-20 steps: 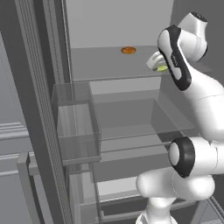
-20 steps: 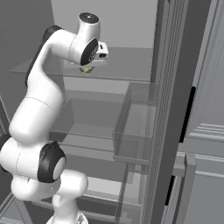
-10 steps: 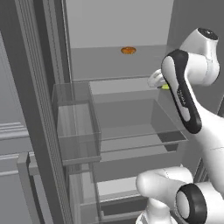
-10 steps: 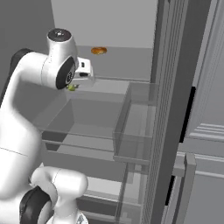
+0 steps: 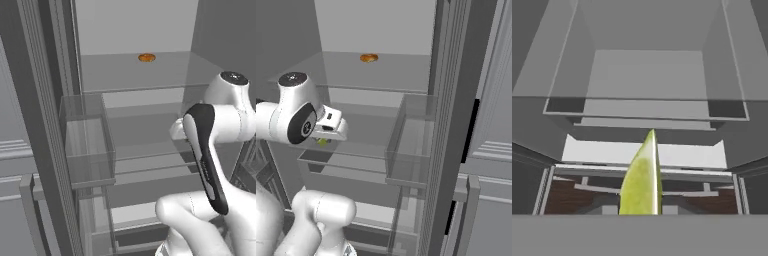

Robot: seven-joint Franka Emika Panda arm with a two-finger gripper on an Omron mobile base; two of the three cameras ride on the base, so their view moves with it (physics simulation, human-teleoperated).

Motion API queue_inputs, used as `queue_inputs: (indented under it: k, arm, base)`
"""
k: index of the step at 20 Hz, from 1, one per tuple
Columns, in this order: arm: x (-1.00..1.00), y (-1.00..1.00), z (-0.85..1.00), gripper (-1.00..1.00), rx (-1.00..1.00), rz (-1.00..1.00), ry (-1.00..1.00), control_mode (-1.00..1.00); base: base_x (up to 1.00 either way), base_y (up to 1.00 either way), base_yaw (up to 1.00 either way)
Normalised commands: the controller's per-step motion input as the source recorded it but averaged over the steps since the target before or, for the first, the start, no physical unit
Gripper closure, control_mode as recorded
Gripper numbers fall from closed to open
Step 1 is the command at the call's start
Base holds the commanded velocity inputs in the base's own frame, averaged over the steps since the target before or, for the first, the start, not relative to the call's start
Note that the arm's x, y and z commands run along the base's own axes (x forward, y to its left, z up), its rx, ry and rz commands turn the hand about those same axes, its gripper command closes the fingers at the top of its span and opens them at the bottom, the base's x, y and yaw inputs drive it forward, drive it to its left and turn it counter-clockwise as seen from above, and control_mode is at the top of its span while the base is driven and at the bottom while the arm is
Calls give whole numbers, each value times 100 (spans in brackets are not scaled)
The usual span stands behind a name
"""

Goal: Grab a lemon wedge from the fridge and one ice cube from the ice bowl, and put them in the glass of lemonade.

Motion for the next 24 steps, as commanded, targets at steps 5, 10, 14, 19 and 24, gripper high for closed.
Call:
queue_inputs:
  k: [5, 10, 14, 19, 24]
  arm:
    - [-100, -1, -1, 100, 5, -9, 0, -100]
    - [-32, 1, 0, 100, 0, 0, 0, -100]
    - [0, 0, 0, 100, 0, 0, 0, -100]
    - [-20, 0, 0, 100, 0, 0, 0, 100]
    - [0, 0, 0, 100, 0, 0, 0, 100]
  base:
    - [0, 0, 0]
    - [0, 0, 0]
    - [0, 0, 0]
    - [-36, 0, 0]
    - [-100, 0, -2]
